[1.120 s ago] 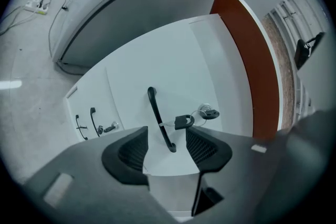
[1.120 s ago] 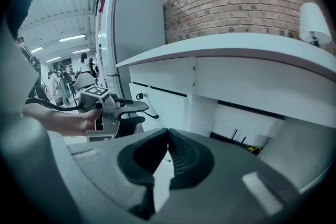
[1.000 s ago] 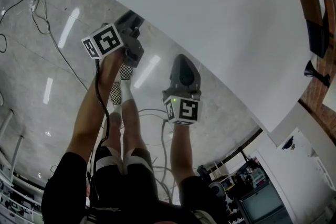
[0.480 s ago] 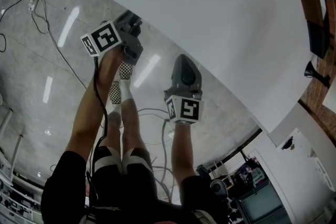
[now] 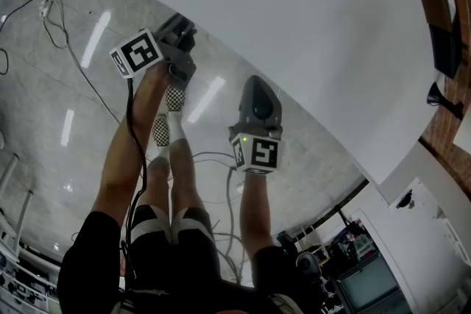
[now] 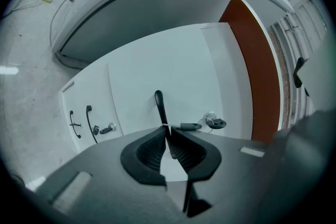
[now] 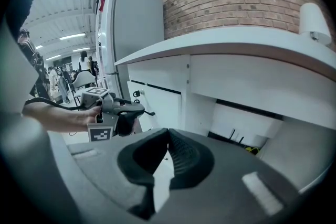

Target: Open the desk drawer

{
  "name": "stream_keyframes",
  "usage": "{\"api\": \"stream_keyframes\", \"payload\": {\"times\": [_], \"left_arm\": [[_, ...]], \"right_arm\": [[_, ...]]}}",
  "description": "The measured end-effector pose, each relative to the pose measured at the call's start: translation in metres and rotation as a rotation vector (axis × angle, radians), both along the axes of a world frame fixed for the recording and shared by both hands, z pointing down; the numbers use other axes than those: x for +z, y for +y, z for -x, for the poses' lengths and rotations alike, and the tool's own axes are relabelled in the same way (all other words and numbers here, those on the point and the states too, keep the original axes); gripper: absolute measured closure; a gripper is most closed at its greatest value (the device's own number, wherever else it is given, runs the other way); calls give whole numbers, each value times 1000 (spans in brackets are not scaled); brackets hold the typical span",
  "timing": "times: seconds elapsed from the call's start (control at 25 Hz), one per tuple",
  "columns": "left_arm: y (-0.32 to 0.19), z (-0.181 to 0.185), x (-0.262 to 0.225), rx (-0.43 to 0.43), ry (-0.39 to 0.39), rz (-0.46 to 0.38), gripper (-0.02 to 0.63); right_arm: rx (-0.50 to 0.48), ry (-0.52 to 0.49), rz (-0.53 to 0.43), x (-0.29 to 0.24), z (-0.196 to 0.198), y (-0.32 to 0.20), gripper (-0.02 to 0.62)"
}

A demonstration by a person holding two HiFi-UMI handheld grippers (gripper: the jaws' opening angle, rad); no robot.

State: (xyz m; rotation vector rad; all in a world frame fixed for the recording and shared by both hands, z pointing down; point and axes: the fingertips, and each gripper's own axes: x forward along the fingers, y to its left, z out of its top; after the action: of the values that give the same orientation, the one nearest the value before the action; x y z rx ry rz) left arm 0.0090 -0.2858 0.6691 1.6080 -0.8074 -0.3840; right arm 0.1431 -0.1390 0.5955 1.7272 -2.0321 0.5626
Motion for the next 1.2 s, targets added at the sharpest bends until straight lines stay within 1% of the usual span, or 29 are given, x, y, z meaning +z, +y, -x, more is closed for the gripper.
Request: {"api": "stream_keyframes", "payload": {"times": [0.48, 0.64, 0.72, 0.84, 1.0, 1.2], "left_arm": [[8, 3, -1, -32, 58, 52, 574], [16, 10, 1, -23, 25, 34, 574], [21, 14, 1, -23, 22, 37, 572], [28, 16, -2, -23, 37, 55, 571], [44, 27, 1, -20, -2, 44, 571], [60, 38, 0, -20, -8, 49, 571]], "right_arm": [[16, 1, -13, -5, -6, 15, 591], [13, 12, -20, -10, -5, 18, 591], [26, -2, -28, -11, -4, 21, 591], [32, -13, -36, -13, -2, 25, 591], [17, 3, -31, -14, 5, 36, 591], [24, -7, -43, -17, 11, 44, 591]]}}
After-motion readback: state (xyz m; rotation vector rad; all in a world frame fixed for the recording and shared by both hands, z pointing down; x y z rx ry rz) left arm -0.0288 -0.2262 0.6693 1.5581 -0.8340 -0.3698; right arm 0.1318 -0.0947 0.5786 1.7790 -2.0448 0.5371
